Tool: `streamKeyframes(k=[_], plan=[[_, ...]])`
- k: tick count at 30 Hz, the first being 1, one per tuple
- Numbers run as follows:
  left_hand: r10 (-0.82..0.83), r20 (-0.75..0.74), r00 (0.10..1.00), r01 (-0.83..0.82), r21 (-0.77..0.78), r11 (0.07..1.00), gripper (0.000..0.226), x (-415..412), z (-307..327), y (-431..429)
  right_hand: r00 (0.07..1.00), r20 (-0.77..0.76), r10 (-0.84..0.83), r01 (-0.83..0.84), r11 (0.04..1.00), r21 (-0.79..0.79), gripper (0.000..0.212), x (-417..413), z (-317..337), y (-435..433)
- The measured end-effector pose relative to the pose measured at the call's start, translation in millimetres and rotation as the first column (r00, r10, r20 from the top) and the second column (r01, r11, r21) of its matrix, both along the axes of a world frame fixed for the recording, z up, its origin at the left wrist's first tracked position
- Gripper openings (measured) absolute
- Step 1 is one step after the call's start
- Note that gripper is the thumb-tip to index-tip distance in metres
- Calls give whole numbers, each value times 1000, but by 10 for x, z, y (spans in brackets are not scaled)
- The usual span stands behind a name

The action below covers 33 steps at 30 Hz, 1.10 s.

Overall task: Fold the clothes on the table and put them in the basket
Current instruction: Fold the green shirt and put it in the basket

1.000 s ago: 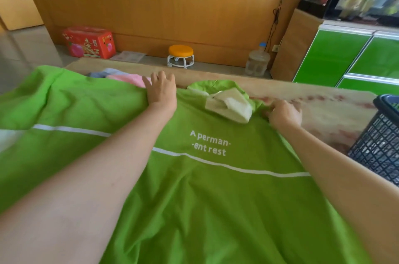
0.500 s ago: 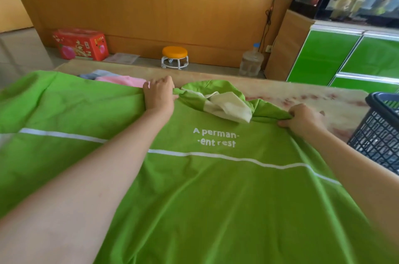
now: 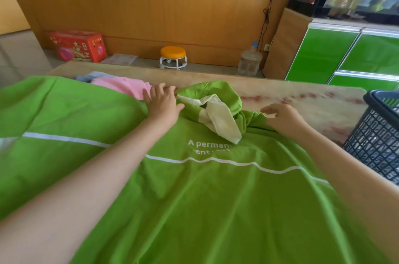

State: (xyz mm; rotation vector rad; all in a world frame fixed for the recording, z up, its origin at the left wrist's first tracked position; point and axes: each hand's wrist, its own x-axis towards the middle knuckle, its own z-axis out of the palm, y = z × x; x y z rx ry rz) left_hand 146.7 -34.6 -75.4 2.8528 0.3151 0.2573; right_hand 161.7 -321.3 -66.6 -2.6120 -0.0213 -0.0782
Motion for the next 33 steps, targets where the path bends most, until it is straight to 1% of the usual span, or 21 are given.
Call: streamKeyframes(k=[1, 2, 4, 5, 7, 9, 10, 12, 14, 15, 20, 22, 23, 24, 26, 27, 28, 29, 31, 32, 33], plan=[[-77, -80, 994, 79, 21, 997, 65, -151, 71, -78, 998, 44, 49, -51, 998, 48, 37, -57, 60, 98], [-154, -197, 968, 165, 41, 985, 70, -329, 132, -154, 994, 51, 96, -98, 994, 54, 43, -120, 102, 193], [-238, -430, 871, 291, 60, 955, 81, -725, 187, -268, 983, -41, 180, -182, 981, -59, 65, -245, 140, 369], [-245, -502, 830, 319, 66, 945, 84, -906, 168, -298, 977, -98, 192, -205, 968, -146, 76, -294, 132, 429], [-248, -557, 793, 358, 95, 929, 82, -1160, 37, -296, 975, -127, 182, -210, 941, -264, 94, -382, 83, 477], [-236, -567, 789, 391, 166, 905, 83, -1245, -149, -208, 972, -122, 202, -232, 914, -333, 115, -467, -7, 453], [-220, -574, 789, 391, 193, 900, 88, -1237, -233, -130, 961, -163, 225, -272, 882, -384, 125, -496, -75, 416], [-209, -568, 796, 383, 205, 901, 101, -1186, -340, 29, 911, -350, 219, -363, 830, -424, 134, -559, -161, 311], [-234, -574, 785, 398, 178, 900, 110, -1146, -362, 127, 833, -529, 164, -411, 824, -391, 132, -519, -157, 178], [-248, -587, 770, 408, 156, 899, 113, -1131, -352, 148, 806, -573, 148, -426, 818, -388, 131, -472, -141, 138], [-282, -678, 679, 450, 80, 890, 126, -1085, -232, 180, 766, -627, 144, -447, 820, -358, 132, -332, -77, 156], [-303, -677, 670, 453, 51, 890, 129, -1103, -172, 148, 779, -608, 149, -422, 843, -333, 129, -333, -110, 145], [-325, -662, 675, 452, 24, 892, 127, -1126, -150, 102, 807, -568, 162, -389, 870, -304, 122, -327, -120, 149], [-353, -642, 680, 456, -7, 890, 124, -1158, -134, 42, 853, -489, 183, -336, 909, -246, 113, -323, -119, 168], [-397, -622, 675, 483, -34, 875, 114, -1216, -154, -61, 950, -238, 203, -225, 972, -68, 90, -314, -81, 262], [-398, -640, 657, 499, -27, 866, 112, -1228, -194, -72, 975, -131, 178, -179, 984, 1, 81, -307, -44, 344], [-388, -665, 638, 504, -20, 864, 115, -1230, -249, -60, 987, -67, 147, -145, 989, 38, 75, -285, -12, 439], [-379, -682, 625, 500, -23, 866, 118, -1220, -301, -31, 991, -27, 128, -127, 991, 43, 72, -260, 14, 541], [-388, -681, 621, 501, -36, 865, 121, -1202, -361, 22, 995, -15, 103, -103, 995, -6, 73, -239, 41, 762], [-398, -674, 623, 507, -41, 861, 121, -1202, -370, 37, 996, -23, 91, -92, 993, -77, 70, -234, 21, 848], [-408, -663, 628, 511, -45, 859, 121, -1202, -375, 48, 996, -21, 83, -86, 984, -157, 61, -235, -12, 916]])
